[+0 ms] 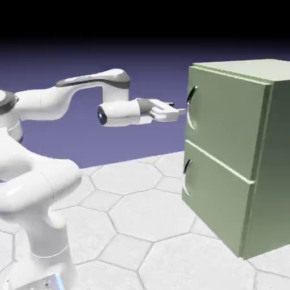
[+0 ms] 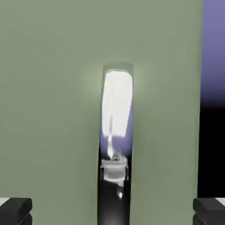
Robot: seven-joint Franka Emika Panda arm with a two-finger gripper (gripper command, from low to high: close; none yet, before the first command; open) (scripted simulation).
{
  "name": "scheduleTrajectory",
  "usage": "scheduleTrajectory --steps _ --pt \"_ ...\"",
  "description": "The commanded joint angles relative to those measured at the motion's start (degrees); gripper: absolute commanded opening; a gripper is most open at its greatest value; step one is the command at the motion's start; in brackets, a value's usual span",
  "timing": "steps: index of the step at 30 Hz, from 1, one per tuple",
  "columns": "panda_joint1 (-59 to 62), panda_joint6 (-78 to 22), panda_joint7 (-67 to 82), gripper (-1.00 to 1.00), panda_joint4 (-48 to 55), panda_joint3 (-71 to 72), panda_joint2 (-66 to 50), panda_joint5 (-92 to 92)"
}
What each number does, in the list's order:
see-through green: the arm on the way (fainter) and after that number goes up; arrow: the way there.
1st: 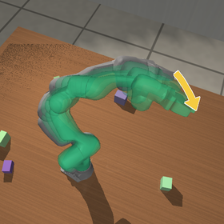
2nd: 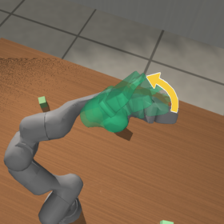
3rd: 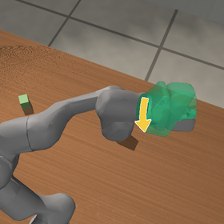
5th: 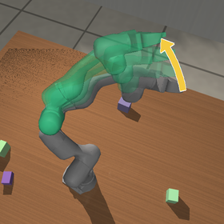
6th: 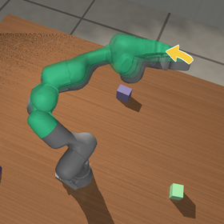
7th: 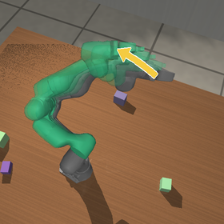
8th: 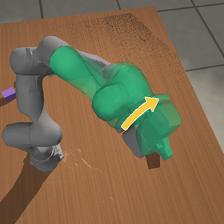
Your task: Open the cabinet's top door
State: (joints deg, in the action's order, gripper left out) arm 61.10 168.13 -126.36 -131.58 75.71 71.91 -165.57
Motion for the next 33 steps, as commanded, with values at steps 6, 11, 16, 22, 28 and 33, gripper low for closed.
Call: scheduleTrajectory --steps 6,11,16,22,28,33 --pt "7.25 -1.35 -0.14 -1.00 5.61 2.39 -0.96 -0.43" --pt "-2.44 -9.48 5.84 -1.00 -4.71 -2.68 -4.47 -0.43" --pt "-12.82 -14.84 15.87 -1.00 -12.52 -10.11 -11.30 -0.43" --pt "-25.29 -16.96 28.91 -1.00 -17.64 -21.34 -19.89 -0.43" --pt "-37.72 -16.93 40.06 -1.00 -20.35 -33.67 -25.93 -0.41" --pt "-47.74 -17.22 44.20 -1.00 -23.28 -44.05 -27.10 2.86"
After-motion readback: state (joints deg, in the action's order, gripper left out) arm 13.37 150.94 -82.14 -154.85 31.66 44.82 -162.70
